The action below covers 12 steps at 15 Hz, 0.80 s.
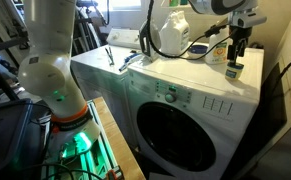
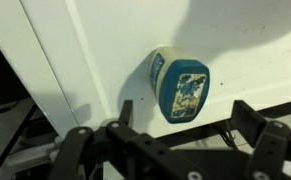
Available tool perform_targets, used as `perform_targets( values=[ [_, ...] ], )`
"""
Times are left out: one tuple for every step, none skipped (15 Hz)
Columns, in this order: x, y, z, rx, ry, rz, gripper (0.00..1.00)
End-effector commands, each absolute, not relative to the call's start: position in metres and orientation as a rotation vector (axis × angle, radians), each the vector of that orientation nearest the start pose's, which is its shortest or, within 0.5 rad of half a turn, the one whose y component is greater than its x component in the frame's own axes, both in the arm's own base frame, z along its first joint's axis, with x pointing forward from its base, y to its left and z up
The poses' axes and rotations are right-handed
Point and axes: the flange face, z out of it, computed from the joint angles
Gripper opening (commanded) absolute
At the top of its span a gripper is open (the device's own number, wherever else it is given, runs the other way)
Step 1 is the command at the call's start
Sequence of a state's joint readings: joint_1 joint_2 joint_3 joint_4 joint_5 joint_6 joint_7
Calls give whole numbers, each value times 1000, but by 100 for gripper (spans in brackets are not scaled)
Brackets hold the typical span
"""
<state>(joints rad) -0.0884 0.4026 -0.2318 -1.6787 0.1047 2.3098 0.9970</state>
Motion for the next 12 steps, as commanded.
perform_targets(
  values=[
    [661,-201,390,-2348,1912,-311,100],
    [661,-202,388,-2347,1911,-305,96],
    [662,-202,387,-2346,1912,-302,88],
    [662,-203,386,-2345,1913,-297,73],
    [662,-203,385,-2343,1913,-294,71],
    [663,-203,385,-2342,1913,-291,64],
    [663,-204,385,-2343,1914,-292,54],
    [664,-204,385,-2343,1913,-289,46],
    [664,-204,385,-2344,1914,-290,38],
    [665,-205,384,-2346,1914,-289,31],
    [665,-205,385,-2348,1912,-290,22],
    [665,-204,390,-2349,1905,-291,16]
  ],
)
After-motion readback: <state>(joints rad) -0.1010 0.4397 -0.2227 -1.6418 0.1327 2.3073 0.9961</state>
